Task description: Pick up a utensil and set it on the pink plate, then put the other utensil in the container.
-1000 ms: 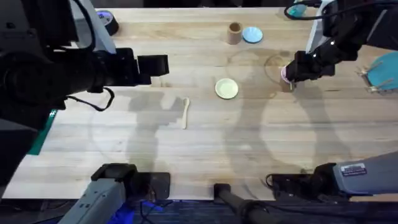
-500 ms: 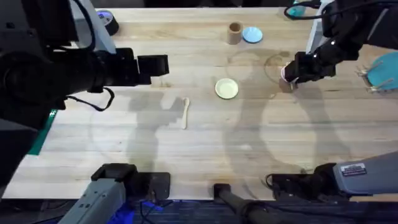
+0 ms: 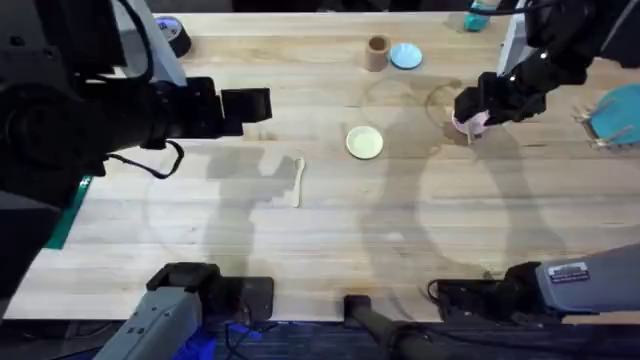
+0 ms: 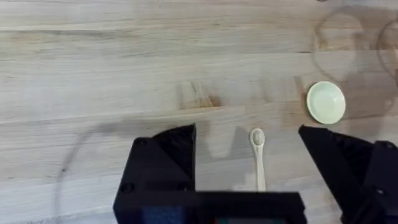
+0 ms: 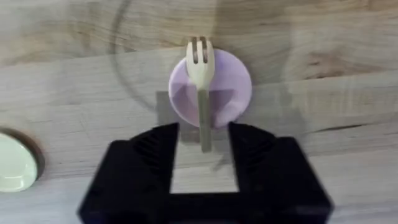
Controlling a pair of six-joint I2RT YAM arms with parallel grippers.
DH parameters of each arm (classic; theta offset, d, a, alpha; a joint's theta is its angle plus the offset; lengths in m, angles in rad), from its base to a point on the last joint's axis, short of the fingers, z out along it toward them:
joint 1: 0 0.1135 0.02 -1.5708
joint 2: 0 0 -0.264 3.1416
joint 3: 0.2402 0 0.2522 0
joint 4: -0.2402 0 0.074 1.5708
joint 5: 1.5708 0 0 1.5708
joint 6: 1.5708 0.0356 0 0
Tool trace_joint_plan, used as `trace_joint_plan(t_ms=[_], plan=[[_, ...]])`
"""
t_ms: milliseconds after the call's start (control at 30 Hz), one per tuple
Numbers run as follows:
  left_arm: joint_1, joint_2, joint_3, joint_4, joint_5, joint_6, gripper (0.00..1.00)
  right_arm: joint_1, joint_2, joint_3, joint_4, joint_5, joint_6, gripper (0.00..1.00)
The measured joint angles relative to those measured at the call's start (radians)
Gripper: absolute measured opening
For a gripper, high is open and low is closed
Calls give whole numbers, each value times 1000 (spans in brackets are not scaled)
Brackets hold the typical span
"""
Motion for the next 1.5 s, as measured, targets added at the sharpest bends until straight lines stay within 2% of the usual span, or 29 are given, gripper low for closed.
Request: trace_joint_plan(t_ms=[33, 133, 200, 467, 633, 833, 1100, 1333, 1500], plan=[[0, 0, 0, 0, 0, 0, 992, 0, 0, 0, 0, 0, -2, 563], [0, 0, 0, 0, 0, 0, 992, 0, 0, 4, -4, 0, -2, 931], [0, 0, 0, 0, 0, 0, 992, 0, -4, 10, -12, -1, -6, 989], [0, 0, 0, 0, 0, 0, 992, 0, -99, 38, -80, -6, -5, 996], [0, 0, 0, 0, 0, 0, 992, 0, -203, 42, -112, -68, -37, 996], [0, 0, 0, 0, 0, 0, 992, 0, -302, 43, -183, -180, -155, 996], [0, 0, 0, 0, 0, 0, 992, 0, -355, 43, -303, -352, -330, 997], [0, 0, 0, 0, 0, 0, 992, 0, -386, 43, -422, -393, -490, 996], [0, 0, 0, -6, 7, -1, 992, 0, -431, 43, -458, -395, -541, 996]])
